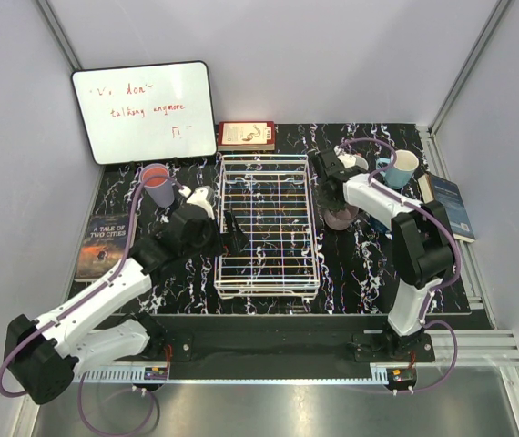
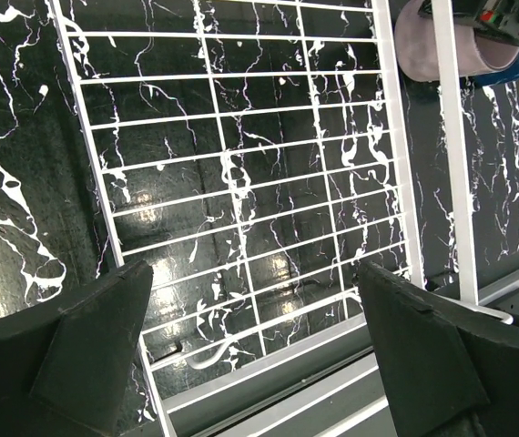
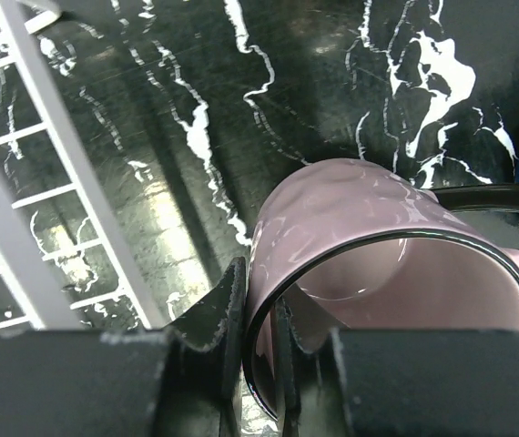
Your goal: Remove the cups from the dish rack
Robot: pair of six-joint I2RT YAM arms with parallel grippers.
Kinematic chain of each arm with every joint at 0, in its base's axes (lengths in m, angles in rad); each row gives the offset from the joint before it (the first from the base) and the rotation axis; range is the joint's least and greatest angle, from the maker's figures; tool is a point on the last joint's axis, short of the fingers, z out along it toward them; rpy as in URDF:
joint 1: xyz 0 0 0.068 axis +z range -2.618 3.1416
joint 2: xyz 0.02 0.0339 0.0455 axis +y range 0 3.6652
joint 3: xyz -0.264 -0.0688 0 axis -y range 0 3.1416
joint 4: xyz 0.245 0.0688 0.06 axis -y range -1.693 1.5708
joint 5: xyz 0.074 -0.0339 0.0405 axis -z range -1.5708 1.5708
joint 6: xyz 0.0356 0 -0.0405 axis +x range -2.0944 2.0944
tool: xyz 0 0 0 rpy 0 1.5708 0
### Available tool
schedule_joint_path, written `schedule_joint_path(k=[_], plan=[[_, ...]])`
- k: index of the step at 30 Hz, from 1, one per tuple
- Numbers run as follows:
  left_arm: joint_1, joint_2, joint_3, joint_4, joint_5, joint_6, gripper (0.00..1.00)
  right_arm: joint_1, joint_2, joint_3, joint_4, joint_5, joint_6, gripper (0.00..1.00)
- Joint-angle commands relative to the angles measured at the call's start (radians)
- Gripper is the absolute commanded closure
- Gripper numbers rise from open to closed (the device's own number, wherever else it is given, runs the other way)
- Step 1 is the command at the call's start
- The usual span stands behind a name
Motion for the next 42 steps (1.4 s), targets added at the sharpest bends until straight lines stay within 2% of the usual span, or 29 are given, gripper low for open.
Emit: schedule_joint_path(k=[1,10,18,21,24,25,28,32,37,41,42], plan=[[-0.005,0.021,0.006,0.024,-0.013,-0.001,0.01,-0.042,-0.008,0.025,0.065,-0.031,-0.001,1.00],[-0.008,0.062,0.017,0.029,-0.007,-0.010,0.01,-0.109,0.035,0.020,0.094,-0.080,-0.003,1.00],[-0.012,0.069,0.014,0.026,-0.012,-0.013,0.01,-0.114,0.049,0.010,0.095,-0.103,-0.003,1.00],[-0.017,0.067,0.014,0.026,-0.021,-0.010,0.01,-0.114,0.024,0.003,0.098,-0.108,-0.006,0.92],[-0.026,0.063,0.013,0.023,-0.049,-0.006,0.01,-0.115,-0.013,0.008,0.098,-0.128,-0.011,0.78],[-0.028,0.059,0.014,0.021,-0.059,-0.006,0.01,-0.114,-0.034,0.010,0.099,-0.130,-0.012,0.71],[-0.034,0.050,0.017,0.018,-0.075,-0.004,0.01,-0.112,-0.077,0.017,0.099,-0.125,-0.012,0.58],[-0.038,0.043,0.022,0.012,-0.092,-0.004,0.01,-0.108,-0.140,0.026,0.095,-0.117,-0.001,0.46],[-0.040,0.033,0.029,-0.008,-0.118,0.003,0.01,-0.080,-0.235,0.051,0.079,-0.097,-0.007,0.36],[-0.041,0.027,0.054,-0.080,-0.177,0.031,0.01,0.009,-0.316,0.045,0.097,-0.070,-0.072,0.27],[-0.043,0.029,0.062,-0.100,-0.223,0.048,0.01,0.024,-0.344,0.036,0.107,-0.074,-0.090,0.15]])
